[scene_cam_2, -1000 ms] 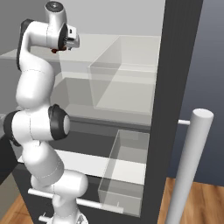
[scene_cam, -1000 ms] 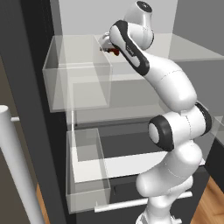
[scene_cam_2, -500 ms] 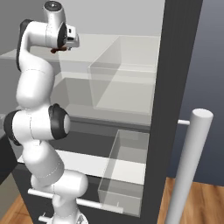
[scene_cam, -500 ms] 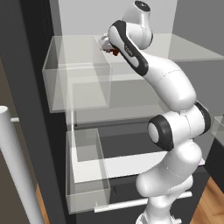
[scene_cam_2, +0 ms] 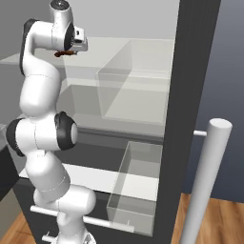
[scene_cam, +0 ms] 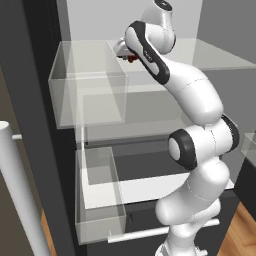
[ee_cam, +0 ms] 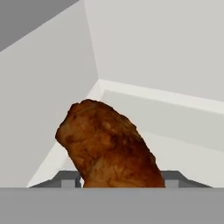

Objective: Open the fridge, remove the mango, lemon wedge, and chicken drumstick, and place them on any counter.

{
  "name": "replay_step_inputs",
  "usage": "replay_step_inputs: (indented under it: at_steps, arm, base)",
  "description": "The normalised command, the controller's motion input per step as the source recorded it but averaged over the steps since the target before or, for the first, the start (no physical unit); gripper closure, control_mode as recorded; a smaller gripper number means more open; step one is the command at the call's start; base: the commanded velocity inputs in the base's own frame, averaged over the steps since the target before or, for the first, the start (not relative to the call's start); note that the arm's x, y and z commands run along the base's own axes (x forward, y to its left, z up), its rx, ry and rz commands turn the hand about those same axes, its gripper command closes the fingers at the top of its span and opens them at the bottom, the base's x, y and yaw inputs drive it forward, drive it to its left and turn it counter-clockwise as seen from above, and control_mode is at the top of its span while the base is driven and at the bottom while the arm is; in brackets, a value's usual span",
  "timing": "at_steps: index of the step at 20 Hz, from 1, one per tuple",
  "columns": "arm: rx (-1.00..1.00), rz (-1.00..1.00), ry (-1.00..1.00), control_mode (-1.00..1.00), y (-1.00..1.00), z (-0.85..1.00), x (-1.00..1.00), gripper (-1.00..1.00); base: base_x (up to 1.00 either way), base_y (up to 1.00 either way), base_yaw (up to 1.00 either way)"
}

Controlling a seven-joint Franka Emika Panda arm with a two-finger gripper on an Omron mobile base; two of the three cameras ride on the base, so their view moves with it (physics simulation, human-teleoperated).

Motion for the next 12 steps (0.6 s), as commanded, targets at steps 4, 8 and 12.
replay_step_inputs:
  at_steps: [4, 8, 12]
  arm:
    - [0.0, 0.0, -0.15, -1.0, 0.0, -0.6, -0.15, 1.0]
    - [0.0, -0.01, -0.18, -1.0, 0.0, -0.53, -0.43, 1.0]
    - [0.0, -0.04, -0.11, -1.0, -0.02, -0.05, -0.78, 1.0]
  base:
    - [0.0, 0.0, 0.0]
    - [0.0, 0.0, 0.0]
    - [0.0, 0.0, 0.0]
